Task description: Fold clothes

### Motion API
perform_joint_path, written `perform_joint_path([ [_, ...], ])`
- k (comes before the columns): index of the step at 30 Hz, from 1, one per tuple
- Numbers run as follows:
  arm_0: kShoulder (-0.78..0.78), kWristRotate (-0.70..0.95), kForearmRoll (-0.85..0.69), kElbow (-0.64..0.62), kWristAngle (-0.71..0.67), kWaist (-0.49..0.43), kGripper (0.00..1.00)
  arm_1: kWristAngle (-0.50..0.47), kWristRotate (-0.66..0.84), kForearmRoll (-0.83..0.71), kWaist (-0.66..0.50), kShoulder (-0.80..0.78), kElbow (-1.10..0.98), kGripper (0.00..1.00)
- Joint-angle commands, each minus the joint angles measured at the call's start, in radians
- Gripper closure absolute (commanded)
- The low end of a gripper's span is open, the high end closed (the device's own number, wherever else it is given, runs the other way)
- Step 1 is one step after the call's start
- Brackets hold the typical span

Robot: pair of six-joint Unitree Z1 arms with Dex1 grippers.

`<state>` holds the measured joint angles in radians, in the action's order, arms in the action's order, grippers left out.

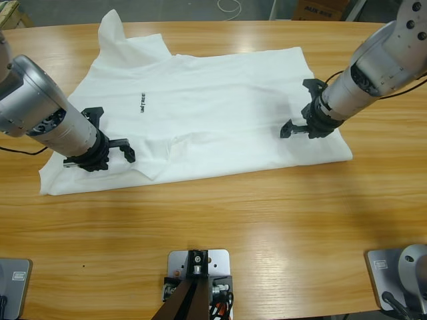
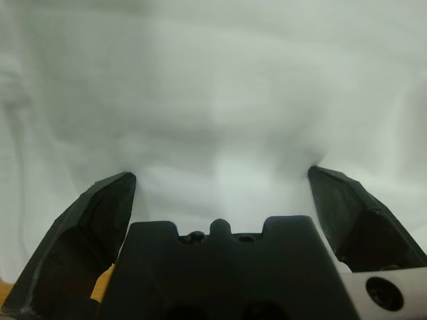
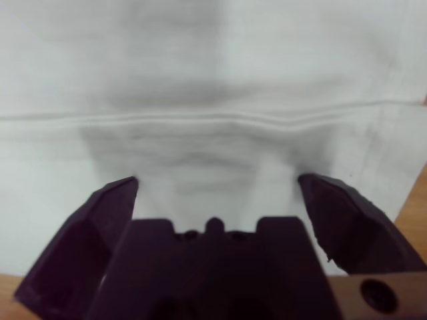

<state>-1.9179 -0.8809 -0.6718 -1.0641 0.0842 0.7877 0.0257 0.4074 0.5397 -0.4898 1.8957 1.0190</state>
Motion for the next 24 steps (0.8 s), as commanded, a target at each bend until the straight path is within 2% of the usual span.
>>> perform_joint_path([
  [1, -0.038, -0.067, -0.002, 0.164, -0.029, 0.119, 0.000, -0.027, 0.123, -0.040, -0.064, 0.035, -0.183, 0.000],
  [7, 0.033, -0.108, -0.002, 0.233, -0.027, 0.154, 0.000, -0.025, 0.325, -0.031, -0.191, -0.106, -0.280, 0.000],
  [10, 0.068, -0.118, -0.002, 0.273, -0.027, 0.161, 0.000, -0.011, 0.398, 0.017, -0.258, -0.117, -0.286, 0.000],
  [17, 0.116, -0.135, -0.004, 0.310, -0.039, 0.165, 0.000, 0.041, 0.557, 0.102, -0.334, -0.130, -0.298, 0.000],
  [24, 0.178, -0.205, -0.040, 0.319, -0.108, 0.185, 0.009, 0.050, 0.615, 0.139, -0.343, -0.193, -0.318, 0.000],
])
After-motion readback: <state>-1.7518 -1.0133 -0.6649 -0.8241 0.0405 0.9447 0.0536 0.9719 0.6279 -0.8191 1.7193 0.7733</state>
